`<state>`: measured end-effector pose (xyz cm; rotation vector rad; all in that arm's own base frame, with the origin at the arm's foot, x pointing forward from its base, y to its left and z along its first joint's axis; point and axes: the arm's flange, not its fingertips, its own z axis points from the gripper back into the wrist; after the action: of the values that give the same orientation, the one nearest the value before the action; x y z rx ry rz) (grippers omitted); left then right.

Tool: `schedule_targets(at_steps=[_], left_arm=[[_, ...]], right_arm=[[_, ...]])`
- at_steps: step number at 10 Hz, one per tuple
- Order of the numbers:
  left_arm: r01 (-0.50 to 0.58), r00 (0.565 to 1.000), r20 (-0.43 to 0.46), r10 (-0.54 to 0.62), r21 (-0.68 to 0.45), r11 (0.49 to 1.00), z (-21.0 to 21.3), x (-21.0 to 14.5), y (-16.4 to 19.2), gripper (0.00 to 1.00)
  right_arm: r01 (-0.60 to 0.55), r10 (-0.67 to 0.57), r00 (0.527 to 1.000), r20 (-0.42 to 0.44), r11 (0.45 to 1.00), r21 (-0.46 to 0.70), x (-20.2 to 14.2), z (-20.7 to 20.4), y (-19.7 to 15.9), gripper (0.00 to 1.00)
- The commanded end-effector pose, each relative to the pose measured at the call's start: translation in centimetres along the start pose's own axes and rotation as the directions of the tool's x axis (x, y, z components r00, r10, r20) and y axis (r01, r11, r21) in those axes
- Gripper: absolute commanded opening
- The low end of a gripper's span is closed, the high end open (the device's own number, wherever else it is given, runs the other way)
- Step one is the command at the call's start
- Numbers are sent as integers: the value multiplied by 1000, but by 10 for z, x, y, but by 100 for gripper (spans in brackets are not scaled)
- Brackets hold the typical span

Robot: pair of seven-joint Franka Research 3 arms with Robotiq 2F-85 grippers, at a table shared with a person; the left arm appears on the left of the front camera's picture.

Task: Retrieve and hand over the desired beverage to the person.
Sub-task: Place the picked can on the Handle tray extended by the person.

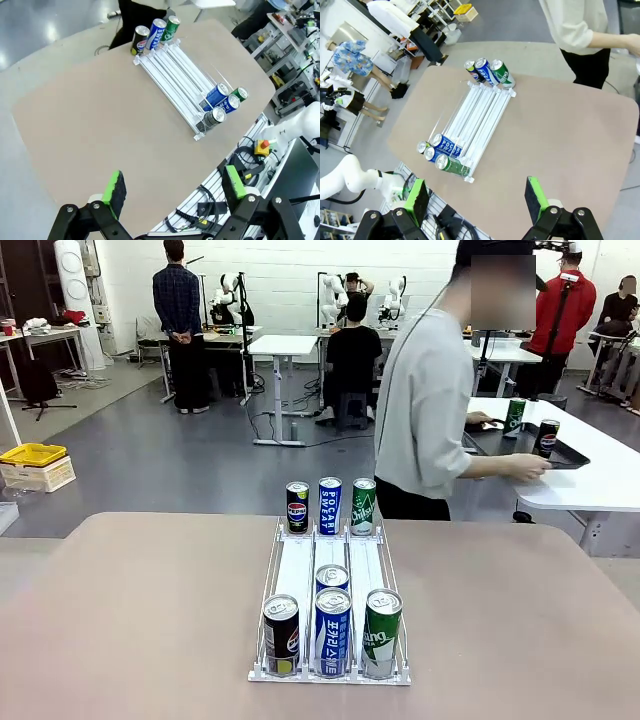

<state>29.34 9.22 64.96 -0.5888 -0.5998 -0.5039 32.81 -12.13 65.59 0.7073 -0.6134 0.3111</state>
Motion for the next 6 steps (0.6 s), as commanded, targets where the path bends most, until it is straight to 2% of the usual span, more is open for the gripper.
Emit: schedule_targets(at_steps=[1, 4, 5, 6], left_arm=[[40, 999, 3, -39, -34, 999, 14, 18, 4, 100], [35, 999, -38, -38, -93, 995, 14, 25, 8, 100], [21, 1000, -18, -22, -25, 999, 18, 19, 0, 100], [21, 1000, -18, -22, -25, 999, 18, 19, 0, 100]], right_arm=[[2, -2, 1000, -6, 1000, 6, 1, -1, 0, 100], [2, -2, 1000, -6, 1000, 6, 1, -1, 0, 100], [2, -2, 1000, -6, 1000, 6, 1, -1, 0, 100], [2, -2, 1000, -6, 1000, 6, 1, -1, 0, 100]])
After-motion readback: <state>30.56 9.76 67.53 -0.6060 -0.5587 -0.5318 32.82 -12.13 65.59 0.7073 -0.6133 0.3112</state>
